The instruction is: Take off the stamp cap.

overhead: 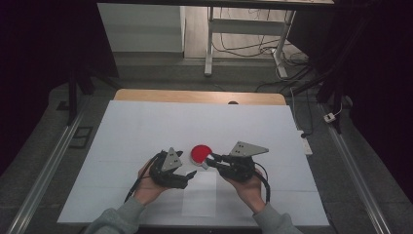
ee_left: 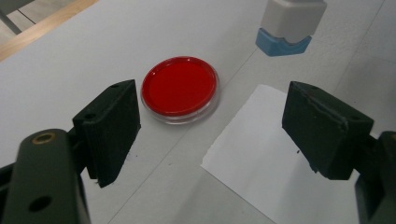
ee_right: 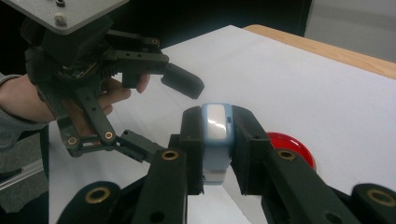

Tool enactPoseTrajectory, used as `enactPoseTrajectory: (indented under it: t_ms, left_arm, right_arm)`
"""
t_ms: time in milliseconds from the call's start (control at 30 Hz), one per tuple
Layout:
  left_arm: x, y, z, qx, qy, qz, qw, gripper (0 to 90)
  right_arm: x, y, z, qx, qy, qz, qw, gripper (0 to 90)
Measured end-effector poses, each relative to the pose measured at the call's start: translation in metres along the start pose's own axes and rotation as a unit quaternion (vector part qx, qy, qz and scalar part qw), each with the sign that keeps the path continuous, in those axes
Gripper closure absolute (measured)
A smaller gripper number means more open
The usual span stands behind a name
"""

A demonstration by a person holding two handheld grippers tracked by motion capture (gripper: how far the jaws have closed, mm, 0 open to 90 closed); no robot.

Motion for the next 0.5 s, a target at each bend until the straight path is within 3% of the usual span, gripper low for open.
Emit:
enactPoseTrajectory:
  t_ms: [500]
  left_arm:
    - [0.008, -0.0091, -0.01, 0.008, 0.007, -0.003, 0.9999, 20.7]
  right_arm:
    - [0.0027, 0.0007, 0.0002, 0.01, 0.01, -0.01, 0.9999, 74.8]
Point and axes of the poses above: each handheld gripper's, and its own axes: x roughly forward along the jaws, y roughly out of its underside, z roughly to its left, the point moved 2 cm from there along x, roughly forward along the jaws, and after that the axes turned 7 degrees about z, right-handed, at the moved point
